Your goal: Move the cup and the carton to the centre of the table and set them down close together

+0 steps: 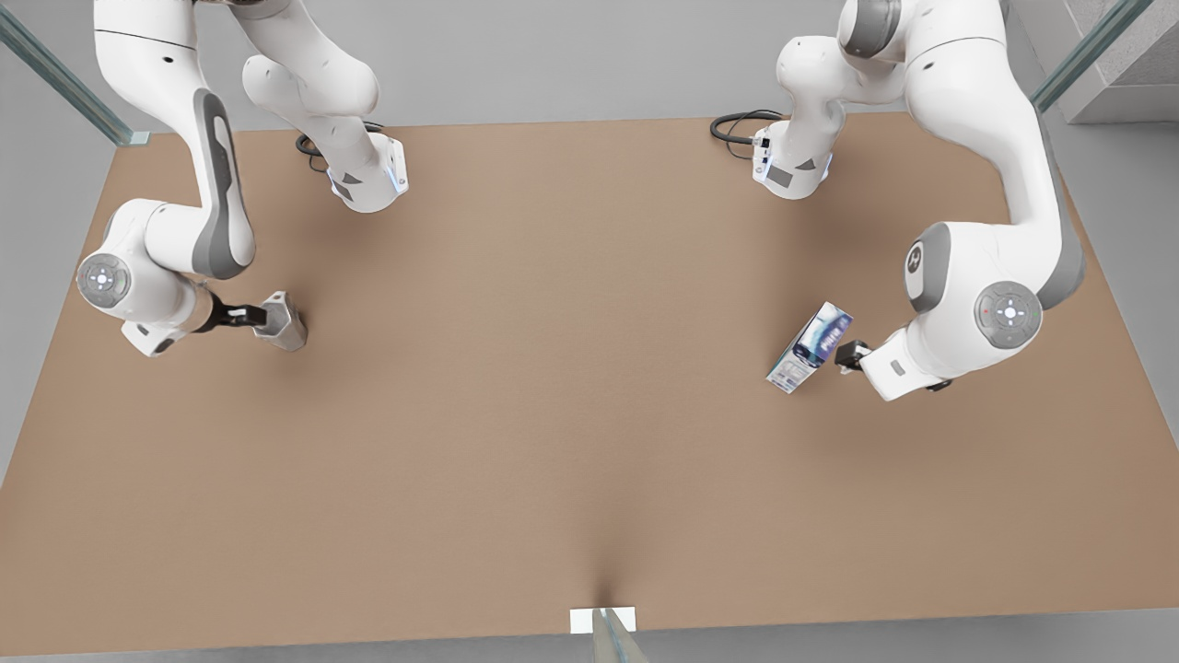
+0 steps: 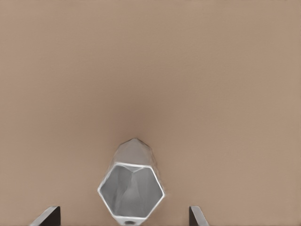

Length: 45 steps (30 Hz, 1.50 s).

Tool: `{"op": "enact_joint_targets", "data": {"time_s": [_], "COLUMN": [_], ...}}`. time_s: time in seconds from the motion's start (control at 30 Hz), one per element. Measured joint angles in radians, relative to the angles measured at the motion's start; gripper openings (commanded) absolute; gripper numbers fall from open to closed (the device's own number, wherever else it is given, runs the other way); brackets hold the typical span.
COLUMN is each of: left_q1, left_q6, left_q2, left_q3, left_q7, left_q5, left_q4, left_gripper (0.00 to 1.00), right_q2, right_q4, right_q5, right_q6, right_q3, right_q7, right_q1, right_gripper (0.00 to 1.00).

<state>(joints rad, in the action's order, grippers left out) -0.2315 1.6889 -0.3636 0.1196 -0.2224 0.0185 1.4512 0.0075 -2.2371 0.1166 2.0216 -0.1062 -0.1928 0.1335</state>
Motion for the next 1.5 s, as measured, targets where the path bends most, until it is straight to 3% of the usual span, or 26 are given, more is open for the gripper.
{"op": "enact_joint_targets", "data": {"time_s": [0.43, 0.63, 0.8, 1.5], "left_q1": [0.004, 0.004, 0.005, 0.006], "left_q6": [0.003, 0.006, 0.009, 0.012], "left_q2": [-0.020, -0.029, -0.047, -0.064], "left_q3": [0.000, 0.000, 0.000, 0.000], "left_q7": [-0.005, -0.006, -0.006, -0.006], "left_q5": [0.000, 0.001, 0.001, 0.001], "left_q4": [0.000, 0.000, 0.000, 0.000], "left_gripper": [1.00, 1.00, 1.00, 1.00], "right_q2": [0.029, 0.036, 0.060, 0.164], "right_q4": [-0.109, -0.130, -0.144, -0.162], "right_q5": [-0.009, -0.018, -0.022, -0.043], "right_q6": [0.115, 0.117, 0.139, 0.251], "right_q3": [0.000, 0.008, 0.008, 0.009], "right_q7": [-0.001, -0.030, -0.033, -0.033], "right_q1": [0.208, 0.097, 0.174, 0.137], "right_gripper": [1.00, 1.00, 1.00, 1.00]}}
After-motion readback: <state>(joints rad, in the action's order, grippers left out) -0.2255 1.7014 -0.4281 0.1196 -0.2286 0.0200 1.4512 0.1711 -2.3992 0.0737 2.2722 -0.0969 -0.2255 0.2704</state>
